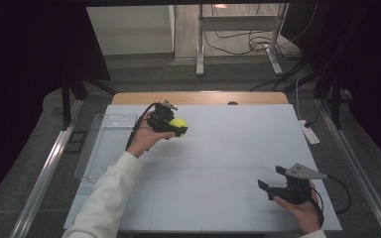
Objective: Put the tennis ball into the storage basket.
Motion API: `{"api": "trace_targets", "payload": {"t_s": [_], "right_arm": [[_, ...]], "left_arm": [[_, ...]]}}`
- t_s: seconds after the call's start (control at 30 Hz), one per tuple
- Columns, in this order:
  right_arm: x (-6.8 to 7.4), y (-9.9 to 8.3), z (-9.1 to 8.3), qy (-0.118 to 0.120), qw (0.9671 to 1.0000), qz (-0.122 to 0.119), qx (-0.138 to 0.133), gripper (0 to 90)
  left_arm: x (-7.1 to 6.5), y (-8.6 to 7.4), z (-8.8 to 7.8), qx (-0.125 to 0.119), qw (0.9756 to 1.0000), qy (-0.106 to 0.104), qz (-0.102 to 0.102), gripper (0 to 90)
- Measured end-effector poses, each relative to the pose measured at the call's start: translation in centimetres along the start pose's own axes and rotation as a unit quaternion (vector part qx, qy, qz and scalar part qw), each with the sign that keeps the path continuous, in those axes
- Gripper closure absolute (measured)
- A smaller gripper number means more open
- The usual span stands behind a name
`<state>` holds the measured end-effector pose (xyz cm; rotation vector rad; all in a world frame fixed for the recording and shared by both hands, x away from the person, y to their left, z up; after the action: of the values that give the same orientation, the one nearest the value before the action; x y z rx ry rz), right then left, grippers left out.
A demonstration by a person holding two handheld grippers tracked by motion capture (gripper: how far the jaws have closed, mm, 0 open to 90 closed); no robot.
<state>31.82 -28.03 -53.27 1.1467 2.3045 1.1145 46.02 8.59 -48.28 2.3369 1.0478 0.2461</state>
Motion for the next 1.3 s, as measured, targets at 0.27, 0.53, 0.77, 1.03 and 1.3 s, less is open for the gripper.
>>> {"api": "trace_targets", "payload": {"t_s": [0.27, 0.53, 0.77, 1.03, 1.3], "right_arm": [[0.0, 0.0, 0.0, -0.001, 1.0000, -0.001, 0.001, 11.5], [0.0, 0.0, 0.0, -0.001, 1.0000, 0.000, 0.000, 11.6], [0.0, 0.0, 0.0, -0.001, 1.0000, 0.000, 0.000, 11.6], [0.0, 0.0, 0.0, -0.001, 1.0000, 0.000, 0.001, 11.6], [0.0, 0.0, 0.0, -0.001, 1.0000, 0.000, 0.001, 11.6]], "left_arm": [[-0.3, 0.1, -1.0, -0.015, 0.9999, -0.002, 0.003, 27.5], [-0.5, 0.3, -1.8, -0.032, 0.9995, 0.000, 0.005, 27.5], [-0.6, 0.4, -3.0, -0.052, 0.9986, 0.001, -0.001, 27.5], [-0.5, 0.4, -4.2, -0.070, 0.9975, -0.004, -0.006, 27.5], [-0.6, 0.5, -4.8, -0.083, 0.9964, -0.013, -0.010, 27.5]]}}
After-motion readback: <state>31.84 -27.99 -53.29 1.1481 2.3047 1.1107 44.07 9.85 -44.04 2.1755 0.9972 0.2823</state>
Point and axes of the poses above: each handheld gripper's, and its own axes: z roughly forward along the jaws, y roughly out of its top, x roughly to its left, the point moved 6 cm from there along z, roughly forward along the jaws, and after that the axes turned 8 degrees about x, right-handed, at the moved point
